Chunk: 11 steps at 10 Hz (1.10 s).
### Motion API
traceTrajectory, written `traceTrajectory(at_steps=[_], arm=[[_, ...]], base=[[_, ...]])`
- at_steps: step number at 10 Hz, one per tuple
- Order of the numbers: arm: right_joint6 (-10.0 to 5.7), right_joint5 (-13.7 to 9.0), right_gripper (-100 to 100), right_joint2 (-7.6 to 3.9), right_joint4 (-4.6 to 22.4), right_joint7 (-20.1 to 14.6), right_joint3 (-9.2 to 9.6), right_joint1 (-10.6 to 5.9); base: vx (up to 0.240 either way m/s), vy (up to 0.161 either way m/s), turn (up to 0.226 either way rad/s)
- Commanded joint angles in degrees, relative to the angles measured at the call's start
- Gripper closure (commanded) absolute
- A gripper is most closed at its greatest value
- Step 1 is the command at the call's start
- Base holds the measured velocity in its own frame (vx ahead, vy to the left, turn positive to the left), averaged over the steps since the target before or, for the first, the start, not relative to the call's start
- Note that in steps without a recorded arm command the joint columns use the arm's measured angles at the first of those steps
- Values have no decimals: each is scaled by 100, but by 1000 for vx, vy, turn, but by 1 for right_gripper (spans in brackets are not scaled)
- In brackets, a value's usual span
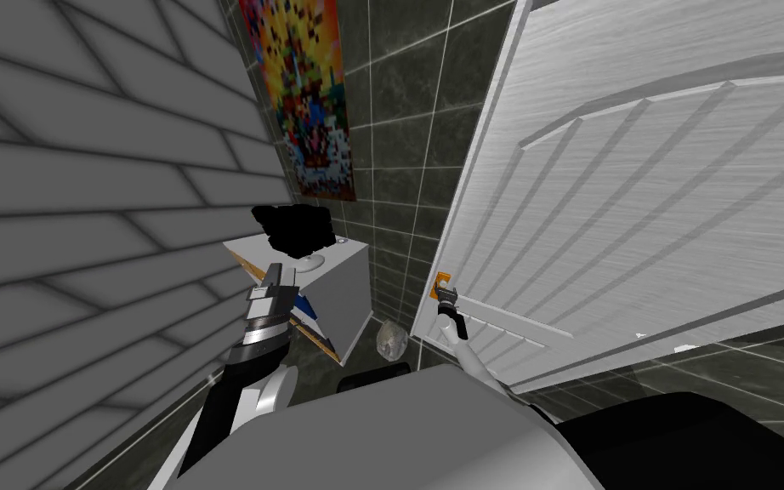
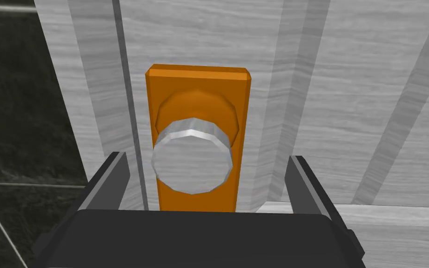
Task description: Pull the door open
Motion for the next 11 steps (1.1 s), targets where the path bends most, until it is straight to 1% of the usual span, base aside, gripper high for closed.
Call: traceTrajectory(at_steps=[1,2,3,8,11], arm=[[-8,-1,-100,9,-15,10,-16,21],[-3,-1,-100,5,-3,6,-10,7],[-3,-1,100,5,-3,6,-10,7],[-3,-1,100,5,-3,6,-10,7],[19,-2,100,5,13,-1,5,23]], base=[[194,-71,52],[88,-41,19],[-11,7,-14],[-17,7,1],[-150,37,-1]])
